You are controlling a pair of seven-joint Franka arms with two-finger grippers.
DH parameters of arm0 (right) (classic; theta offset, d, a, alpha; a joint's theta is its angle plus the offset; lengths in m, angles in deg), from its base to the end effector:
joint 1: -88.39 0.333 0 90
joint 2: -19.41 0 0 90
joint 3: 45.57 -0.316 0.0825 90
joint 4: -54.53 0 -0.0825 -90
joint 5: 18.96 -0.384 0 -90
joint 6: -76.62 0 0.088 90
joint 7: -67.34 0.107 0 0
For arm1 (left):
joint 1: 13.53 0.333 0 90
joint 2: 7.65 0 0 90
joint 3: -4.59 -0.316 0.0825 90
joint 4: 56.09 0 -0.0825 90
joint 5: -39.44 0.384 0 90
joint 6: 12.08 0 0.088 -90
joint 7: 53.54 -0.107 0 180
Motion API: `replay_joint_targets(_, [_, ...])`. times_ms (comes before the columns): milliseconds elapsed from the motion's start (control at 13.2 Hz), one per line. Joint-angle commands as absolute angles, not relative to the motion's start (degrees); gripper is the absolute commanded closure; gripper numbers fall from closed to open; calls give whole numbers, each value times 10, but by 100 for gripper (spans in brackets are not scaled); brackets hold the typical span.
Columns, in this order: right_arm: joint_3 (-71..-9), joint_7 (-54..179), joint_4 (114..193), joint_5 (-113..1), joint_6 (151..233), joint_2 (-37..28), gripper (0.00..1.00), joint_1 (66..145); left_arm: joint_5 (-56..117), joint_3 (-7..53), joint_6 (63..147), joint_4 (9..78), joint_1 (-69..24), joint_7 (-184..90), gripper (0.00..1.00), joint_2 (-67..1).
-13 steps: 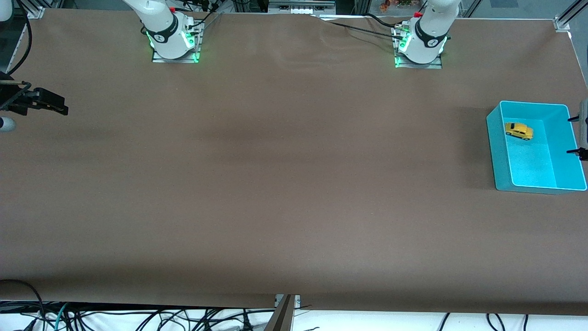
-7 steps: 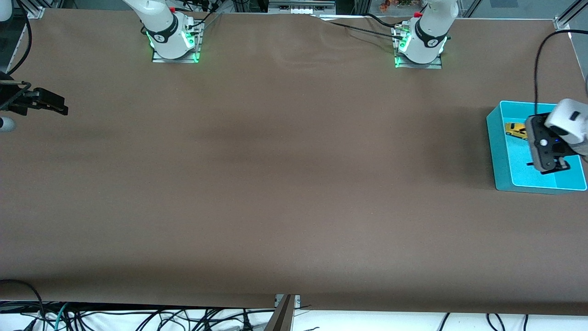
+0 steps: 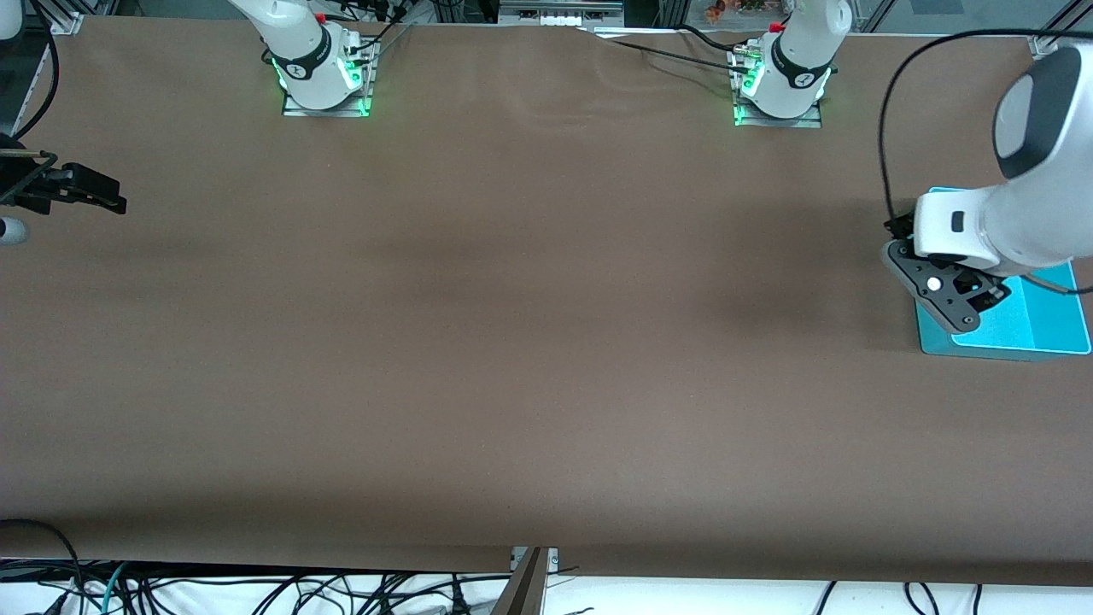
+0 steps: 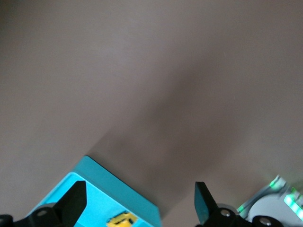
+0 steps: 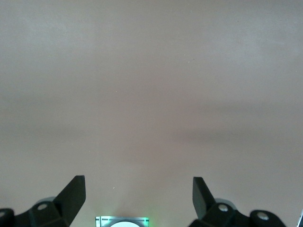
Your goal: Wind and store yellow beetle car
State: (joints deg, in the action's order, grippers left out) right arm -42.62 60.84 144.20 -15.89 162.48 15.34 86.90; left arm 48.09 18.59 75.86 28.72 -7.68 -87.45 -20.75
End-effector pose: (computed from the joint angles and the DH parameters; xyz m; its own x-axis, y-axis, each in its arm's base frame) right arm 0.5637 -0.0489 0.5818 0.9893 0.0323 -0.1425 0.0386 -0.9984 0.0412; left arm 0.6088 -0.0555 0.5344 0.7241 -0.6628 -0.1908 -0.6731 -0.7395 0.0142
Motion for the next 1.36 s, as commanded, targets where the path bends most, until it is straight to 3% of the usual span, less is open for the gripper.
replay_joint_targets(0, [-429,614,1441,-162,1619,157,0,864,437,162,789,329,-85,-682,0,-151])
replay_joint_targets(226, [-429,614,1440,-162,1619,157,0,864,431,136,884,443,-92,-558,0,-58])
replay_joint_targets(453, [-429,614,1440,-162,1619,157,0,864,399,87,886,496,-135,-484,0,-12])
replay_joint_targets(1283, [-429,614,1439,-162,1619,157,0,864,394,72,859,448,-142,-508,0,-58])
